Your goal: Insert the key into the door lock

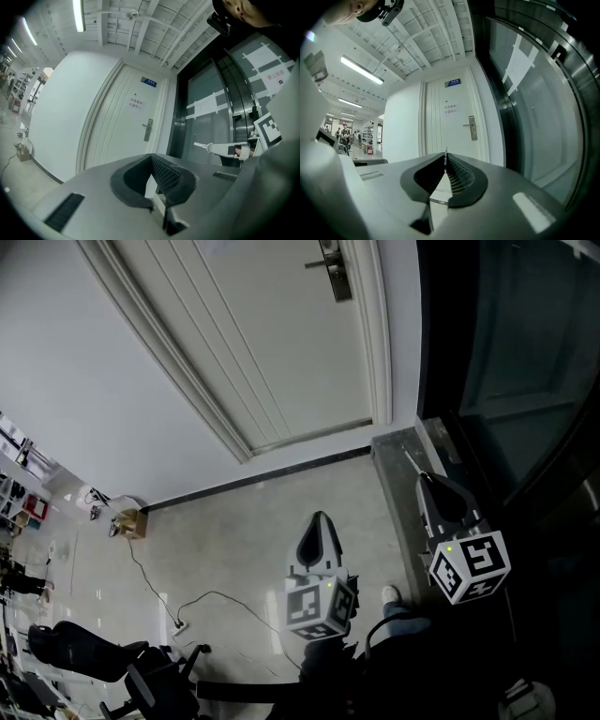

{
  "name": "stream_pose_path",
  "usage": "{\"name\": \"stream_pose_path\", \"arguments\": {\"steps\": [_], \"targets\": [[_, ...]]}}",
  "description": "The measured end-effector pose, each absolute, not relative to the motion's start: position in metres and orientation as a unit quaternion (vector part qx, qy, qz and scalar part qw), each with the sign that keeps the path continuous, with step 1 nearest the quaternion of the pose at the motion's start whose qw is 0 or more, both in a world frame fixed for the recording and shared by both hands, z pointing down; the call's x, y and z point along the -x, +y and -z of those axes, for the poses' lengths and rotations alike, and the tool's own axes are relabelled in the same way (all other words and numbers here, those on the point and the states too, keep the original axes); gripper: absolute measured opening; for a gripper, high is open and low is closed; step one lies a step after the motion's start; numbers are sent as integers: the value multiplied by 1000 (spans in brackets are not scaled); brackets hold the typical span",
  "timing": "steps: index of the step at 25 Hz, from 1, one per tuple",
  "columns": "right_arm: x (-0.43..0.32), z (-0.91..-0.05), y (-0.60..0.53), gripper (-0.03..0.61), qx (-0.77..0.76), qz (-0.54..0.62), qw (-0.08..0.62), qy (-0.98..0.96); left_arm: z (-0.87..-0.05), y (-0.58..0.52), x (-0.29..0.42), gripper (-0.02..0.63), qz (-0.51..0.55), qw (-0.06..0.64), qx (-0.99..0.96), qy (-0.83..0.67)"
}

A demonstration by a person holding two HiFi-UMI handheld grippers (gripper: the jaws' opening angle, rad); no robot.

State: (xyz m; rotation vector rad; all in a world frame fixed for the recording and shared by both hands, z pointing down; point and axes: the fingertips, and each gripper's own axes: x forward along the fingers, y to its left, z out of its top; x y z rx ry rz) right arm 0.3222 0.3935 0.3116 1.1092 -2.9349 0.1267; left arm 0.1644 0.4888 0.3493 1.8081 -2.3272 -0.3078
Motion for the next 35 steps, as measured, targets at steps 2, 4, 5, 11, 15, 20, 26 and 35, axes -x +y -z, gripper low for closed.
{"name": "stream_pose_path", "arguments": {"steps": [2, 4, 5, 11, 15, 20, 26, 35], "targets": [[-313, -308, 369, 12, -349, -35, -1, -936, -343, 464, -156, 2, 106, 82, -609, -782], [-304, -305, 346, 12, -346, -29, -4, -938, -340, 440, -148, 2, 107, 78, -608, -783], [-300, -303, 335, 12, -346, -27, -5, -938, -339, 428, -144, 2, 107, 76, -608, -783], [-282, -302, 284, 12, -342, -25, -6, -939, -339, 376, -129, 2, 109, 67, -611, -781], [-266, -308, 253, 12, -343, -28, -2, -939, -344, 346, -112, 2, 110, 71, -609, -782], [-231, -310, 213, 12, -349, -27, -6, -937, -347, 305, -77, 2, 102, 72, -620, -775], [-179, -304, 149, 12, -369, -18, -20, -929, -336, 237, -20, 2, 94, 60, -640, -760], [-102, -297, 70, 12, -387, -13, -25, -922, -323, 146, 61, 2, 85, 48, -659, -746]]}}
